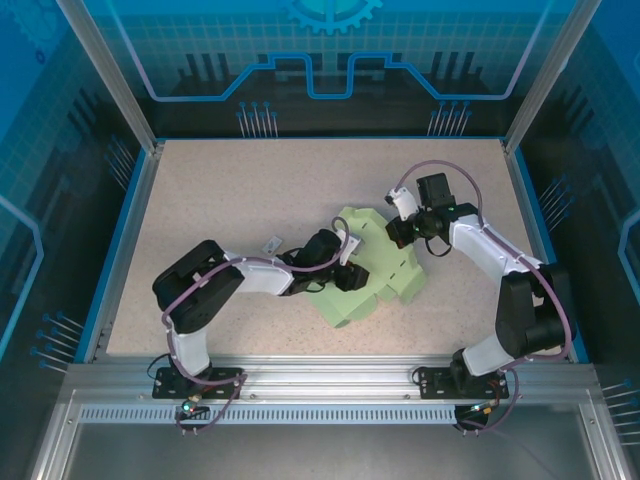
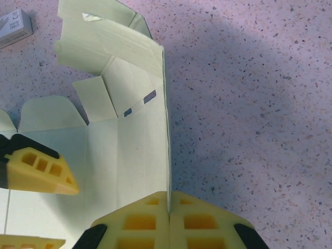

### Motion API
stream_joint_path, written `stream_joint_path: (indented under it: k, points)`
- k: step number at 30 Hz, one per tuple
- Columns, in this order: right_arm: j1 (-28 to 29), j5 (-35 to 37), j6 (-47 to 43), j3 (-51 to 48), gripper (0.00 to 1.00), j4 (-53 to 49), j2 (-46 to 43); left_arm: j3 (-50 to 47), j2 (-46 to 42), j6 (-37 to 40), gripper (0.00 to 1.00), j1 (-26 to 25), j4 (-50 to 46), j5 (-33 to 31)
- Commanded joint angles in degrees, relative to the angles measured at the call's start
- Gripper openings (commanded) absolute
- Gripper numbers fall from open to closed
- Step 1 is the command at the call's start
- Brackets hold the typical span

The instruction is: Fold the paper box

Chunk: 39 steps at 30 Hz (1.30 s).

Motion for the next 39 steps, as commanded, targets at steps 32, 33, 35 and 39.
stream_joint_path:
  k: [32, 33, 35, 39]
  points:
    - [10.22, 3.66, 9.66, -7.73, 0.03, 6.62, -6.87, -0.15, 10.07, 0.22, 0.47, -1.75, 12.0, -3.86]
    - [10.73, 4.26, 9.96, -7.89, 0.03, 6.78, -6.87, -0.35, 10.07, 0.12, 0.47, -1.7, 12.34, -3.89]
    - [11.47, 5.19, 10.15, -8.09, 0.03, 7.0, -6.66, -0.68, 9.98, 0.08, 0.47, -1.77, 12.98, -3.96]
    - [11.57, 6.86, 10.0, -8.19, 0.04, 7.11, -6.68, -1.63, 9.21, -0.03, 0.48, -1.77, 13.97, -4.37]
